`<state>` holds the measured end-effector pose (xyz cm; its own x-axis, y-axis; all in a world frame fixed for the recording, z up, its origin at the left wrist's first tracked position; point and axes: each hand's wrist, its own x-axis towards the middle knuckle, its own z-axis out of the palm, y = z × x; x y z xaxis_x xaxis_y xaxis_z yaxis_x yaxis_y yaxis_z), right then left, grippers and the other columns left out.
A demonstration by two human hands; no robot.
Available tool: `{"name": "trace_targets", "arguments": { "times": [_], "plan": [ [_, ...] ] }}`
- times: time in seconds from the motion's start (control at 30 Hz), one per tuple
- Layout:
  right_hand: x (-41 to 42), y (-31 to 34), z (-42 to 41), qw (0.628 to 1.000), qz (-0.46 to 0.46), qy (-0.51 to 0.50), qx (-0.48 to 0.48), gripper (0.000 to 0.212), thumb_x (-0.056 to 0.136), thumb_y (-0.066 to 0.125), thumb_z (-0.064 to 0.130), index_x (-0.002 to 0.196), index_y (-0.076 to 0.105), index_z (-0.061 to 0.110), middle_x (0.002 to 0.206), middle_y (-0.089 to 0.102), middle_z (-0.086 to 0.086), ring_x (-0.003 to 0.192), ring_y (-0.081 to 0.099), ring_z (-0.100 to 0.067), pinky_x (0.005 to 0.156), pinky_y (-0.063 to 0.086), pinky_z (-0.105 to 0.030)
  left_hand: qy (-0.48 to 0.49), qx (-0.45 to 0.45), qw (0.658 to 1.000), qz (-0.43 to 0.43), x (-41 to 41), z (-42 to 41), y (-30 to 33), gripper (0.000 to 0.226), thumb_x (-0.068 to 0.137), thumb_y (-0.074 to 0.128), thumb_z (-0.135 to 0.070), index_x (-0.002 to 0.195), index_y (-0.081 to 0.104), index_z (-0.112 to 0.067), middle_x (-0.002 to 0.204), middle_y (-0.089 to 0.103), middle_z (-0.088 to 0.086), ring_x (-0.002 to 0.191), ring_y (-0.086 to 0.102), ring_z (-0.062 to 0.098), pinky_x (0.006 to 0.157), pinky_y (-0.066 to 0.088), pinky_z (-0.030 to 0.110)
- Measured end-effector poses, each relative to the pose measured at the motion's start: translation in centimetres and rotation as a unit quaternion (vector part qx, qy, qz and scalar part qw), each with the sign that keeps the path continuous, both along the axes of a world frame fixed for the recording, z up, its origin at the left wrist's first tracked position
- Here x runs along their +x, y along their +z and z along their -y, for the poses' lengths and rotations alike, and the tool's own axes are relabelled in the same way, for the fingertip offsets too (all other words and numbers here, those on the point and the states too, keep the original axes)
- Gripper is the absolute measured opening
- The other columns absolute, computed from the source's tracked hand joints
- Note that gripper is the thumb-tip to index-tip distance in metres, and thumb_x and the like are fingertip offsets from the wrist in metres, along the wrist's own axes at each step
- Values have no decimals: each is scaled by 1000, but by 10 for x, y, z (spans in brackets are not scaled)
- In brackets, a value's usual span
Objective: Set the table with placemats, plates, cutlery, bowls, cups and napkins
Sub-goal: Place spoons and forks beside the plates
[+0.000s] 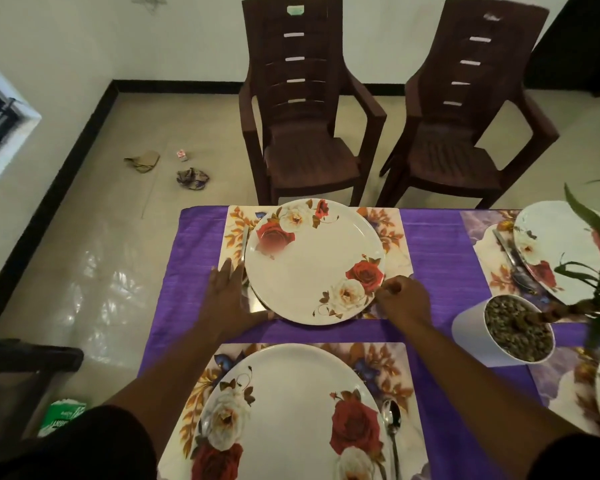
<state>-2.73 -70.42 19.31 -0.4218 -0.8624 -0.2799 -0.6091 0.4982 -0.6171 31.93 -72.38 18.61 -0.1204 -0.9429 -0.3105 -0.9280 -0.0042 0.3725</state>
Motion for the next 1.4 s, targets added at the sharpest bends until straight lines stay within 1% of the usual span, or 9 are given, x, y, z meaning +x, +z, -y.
{"name": "trace_targets", "arguments": {
  "times": [0.13, 0.2, 0.43, 0.6, 0.8, 0.9, 0.97, 1.13, 1.4],
  "plan": [
    [-4, -6, 1, 995, 88, -34, -27, 5, 92, 72, 22, 87, 74, 21, 92, 75, -1, 86, 68, -19, 79, 56, -36, -1, -37, 999, -13, -2, -5, -4, 144, 53, 46, -101, 165, 5, -20, 173, -2, 11, 159, -10, 32, 128, -9, 50],
    [-5, -8, 2, 991, 116, -59, -34, 14, 93, 72, 22, 80, 72, 26, 87, 75, 2, 82, 68, -17, 79, 59, -39, -3, -49, 999, -19, -2, -3, -5, 151, 45, 35, -108, 165, 7, -21, 173, 0, 9, 160, -9, 31, 126, -11, 48],
    [-8, -11, 12, 971, 195, -140, -15, 16, 94, 70, 18, 80, 75, 22, 85, 75, 0, 85, 70, -21, 67, 58, -31, 33, -31, 999, -18, -5, -1, -11, 139, 57, 59, -95, 165, 5, -28, 173, -6, 10, 159, -10, 35, 128, -1, 54],
    [-11, -14, 19, 967, 197, -162, 3, 10, 94, 71, 22, 96, 77, 14, 96, 74, -4, 92, 70, -25, 85, 62, -45, 45, -33, 998, 3, -11, -1, -12, 138, 57, 56, -96, 165, 5, -27, 173, -5, 10, 159, -8, 37, 128, 0, 54],
    [-17, -13, 20, 968, 191, -165, 0, 14, 96, 71, 23, 103, 77, 13, 97, 73, -2, 90, 68, -22, 81, 62, -39, 60, -33, 997, -23, -15, -5, -18, 138, 57, 59, -94, 165, 4, -28, 173, -7, 8, 159, -8, 35, 128, 6, 55],
    [-21, -14, 18, 967, 199, -157, -5, 16, 94, 72, 21, 105, 77, 11, 100, 74, -5, 94, 68, -24, 85, 61, -41, 104, -51, 992, -54, -14, -4, -19, 124, 73, 75, -75, 164, 10, -21, 173, 5, 7, 159, 5, 33, 127, 14, 51],
    [-21, -15, 15, 965, 212, -151, -7, 15, 93, 73, 22, 103, 78, 12, 100, 74, -4, 97, 68, -24, 88, 61, -43, 131, -69, 988, -51, -10, 0, -17, 105, 82, 76, -63, 160, 25, -14, 169, 23, 11, 155, 21, 34, 125, 23, 51],
    [-21, -14, 11, 959, 245, -138, -27, 1, 92, 75, 20, 93, 75, 19, 102, 74, -4, 100, 69, -25, 90, 60, -44, 144, -113, 982, -42, 1, 16, -12, 65, 87, 75, -53, 133, 59, -10, 139, 60, 10, 130, 52, 30, 113, 41, 46],
    [-17, -16, 7, 967, 228, -114, -26, 15, 93, 73, 10, 107, 76, 11, 130, 68, -10, 112, 66, -27, 97, 58, -45, 104, -126, 985, -47, 18, 18, -15, 50, 84, 81, -36, 124, 69, -8, 130, 67, 10, 126, 57, 31, 112, 37, 47]
  ]
}}
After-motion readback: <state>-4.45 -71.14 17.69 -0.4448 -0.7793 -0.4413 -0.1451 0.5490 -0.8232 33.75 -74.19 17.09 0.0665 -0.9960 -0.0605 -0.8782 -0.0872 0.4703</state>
